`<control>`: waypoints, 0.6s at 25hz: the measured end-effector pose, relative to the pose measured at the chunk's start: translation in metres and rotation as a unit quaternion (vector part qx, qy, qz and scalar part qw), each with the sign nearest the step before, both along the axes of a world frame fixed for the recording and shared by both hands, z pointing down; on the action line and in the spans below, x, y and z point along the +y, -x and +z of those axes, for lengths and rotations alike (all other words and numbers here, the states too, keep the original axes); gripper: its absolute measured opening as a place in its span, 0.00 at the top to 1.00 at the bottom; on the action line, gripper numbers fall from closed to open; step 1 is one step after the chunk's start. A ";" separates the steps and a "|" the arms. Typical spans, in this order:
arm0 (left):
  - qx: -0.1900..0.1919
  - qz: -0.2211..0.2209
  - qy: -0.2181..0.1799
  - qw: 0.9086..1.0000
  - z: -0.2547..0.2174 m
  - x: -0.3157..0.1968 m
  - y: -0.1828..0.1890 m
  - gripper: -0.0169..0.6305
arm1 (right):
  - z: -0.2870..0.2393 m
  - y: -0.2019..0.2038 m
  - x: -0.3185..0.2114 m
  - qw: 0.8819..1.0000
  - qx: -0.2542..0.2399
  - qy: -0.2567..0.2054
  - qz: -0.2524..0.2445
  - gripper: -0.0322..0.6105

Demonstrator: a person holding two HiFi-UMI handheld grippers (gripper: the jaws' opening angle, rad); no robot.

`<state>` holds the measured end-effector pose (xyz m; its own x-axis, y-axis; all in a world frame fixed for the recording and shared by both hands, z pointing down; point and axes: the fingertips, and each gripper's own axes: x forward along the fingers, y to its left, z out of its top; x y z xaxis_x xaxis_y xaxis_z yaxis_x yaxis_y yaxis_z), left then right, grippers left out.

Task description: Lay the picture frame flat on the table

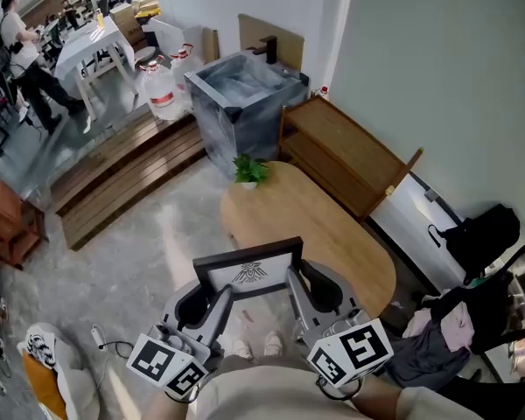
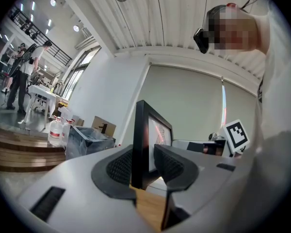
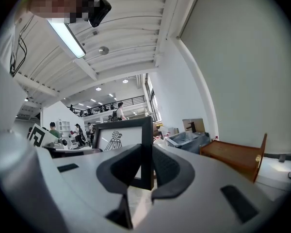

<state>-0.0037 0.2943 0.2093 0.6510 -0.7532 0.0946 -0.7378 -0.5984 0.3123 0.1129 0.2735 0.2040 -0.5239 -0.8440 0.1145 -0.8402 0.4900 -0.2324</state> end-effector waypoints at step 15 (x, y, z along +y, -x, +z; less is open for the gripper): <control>-0.015 -0.031 -0.021 0.999 -0.003 -0.013 0.002 0.80 | 0.000 0.003 -0.019 1.000 -0.014 -0.008 -0.026 0.87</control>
<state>-0.0056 0.2810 0.2062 0.6010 -0.7951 0.0811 -0.7820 -0.5640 0.2652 0.1103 0.2542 0.2039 -0.5705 -0.8168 0.0864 -0.8064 0.5371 -0.2474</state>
